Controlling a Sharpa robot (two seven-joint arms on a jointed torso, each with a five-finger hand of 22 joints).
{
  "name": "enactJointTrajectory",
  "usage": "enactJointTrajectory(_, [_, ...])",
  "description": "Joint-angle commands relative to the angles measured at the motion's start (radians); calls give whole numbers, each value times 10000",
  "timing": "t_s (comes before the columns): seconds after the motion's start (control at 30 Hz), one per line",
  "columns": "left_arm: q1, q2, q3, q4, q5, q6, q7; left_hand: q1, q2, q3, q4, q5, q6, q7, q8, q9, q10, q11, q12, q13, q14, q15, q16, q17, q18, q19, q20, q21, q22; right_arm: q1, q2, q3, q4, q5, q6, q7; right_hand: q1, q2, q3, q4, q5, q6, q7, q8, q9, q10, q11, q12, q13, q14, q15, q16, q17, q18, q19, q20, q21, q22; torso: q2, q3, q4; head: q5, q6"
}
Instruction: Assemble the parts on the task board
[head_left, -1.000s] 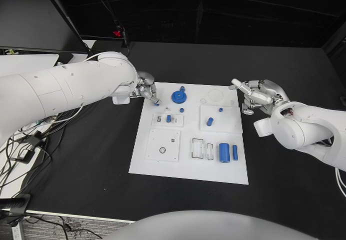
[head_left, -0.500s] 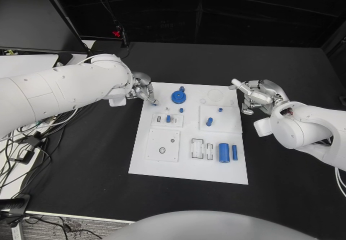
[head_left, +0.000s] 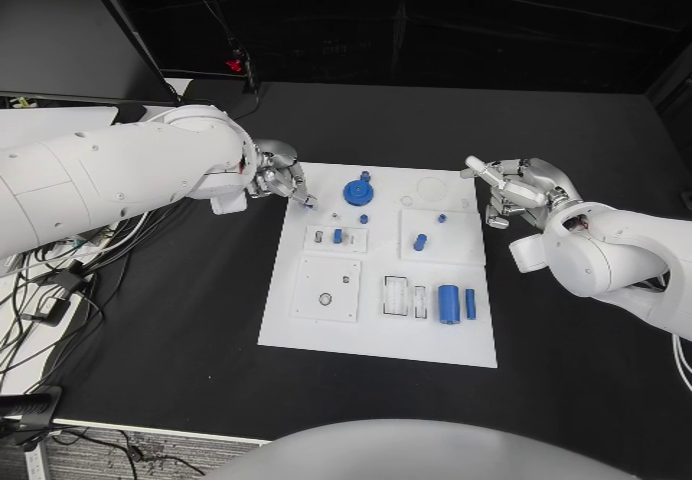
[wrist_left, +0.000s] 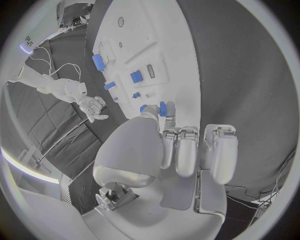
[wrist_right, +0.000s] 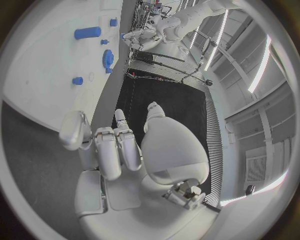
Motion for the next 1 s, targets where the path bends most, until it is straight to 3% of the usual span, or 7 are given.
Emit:
enactJointTrajectory(0.03, [30, -295, 2, 470, 724, -23, -624, 1136, 1007, 68, 10, 61, 72, -3, 10, 6, 1093, -78, -25, 2587, 1062, -66, 8, 2635, -65, 1045, 62, 31, 2634, 10, -17, 5, 28, 16, 25, 46, 57, 75, -49, -12, 65, -62, 39, 66, 13, 1040, 79, 25, 2632, 1039, 86, 25, 2635, 96, -80, -6, -70, 498, 2, 1, 1, 5, -27])
enactJointTrajectory(0.23, [35, -726, 1, 1199, 864, -82, -1428, 1132, 1004, 87, 18, 69, 81, 6, 9, 5, 1093, -73, -25, 2587, 1062, -64, 8, 2635, -65, 1045, 63, 31, 2634, 10, -27, 5, 28, 16, 15, 54, 57, 75, -49, -12, 65, -62, 39, 66, 13, 1040, 79, 25, 2632, 1039, 86, 25, 2635, 96, -80, -6, -70, 498, -6, 1, 19, 16, -74])
enactJointTrajectory(0.5, [21, -957, -1, 1796, 910, -277, -2050, 1120, 1006, 108, 26, 79, 90, 15, 6, 3, 1093, -66, -25, 2587, 1062, -60, 8, 2635, -65, 1045, 64, 31, 2634, 10, -11, 5, 18, 16, 19, 65, 57, 75, -49, -12, 65, -62, 39, 66, 13, 1040, 79, 25, 2632, 1039, 86, 25, 2635, 96, -80, -6, -70, 498, -3, -13, 8, 49, -92])
enactJointTrajectory(1.0, [-17, -792, -2, 1990, 1179, -418, -2375, 1114, 998, 156, 22, 108, 89, 31, -8, -4, 1093, -54, -25, 2587, 1062, -51, 8, 2635, -65, 1045, 66, 31, 2634, 9, -6, 4, 6, 16, 23, 76, 57, 75, -49, -12, 65, -62, 39, 66, 13, 1040, 79, 25, 2632, 1039, 86, 25, 2635, 96, -80, -6, -70, 498, 2, -6, -1, 48, -153])
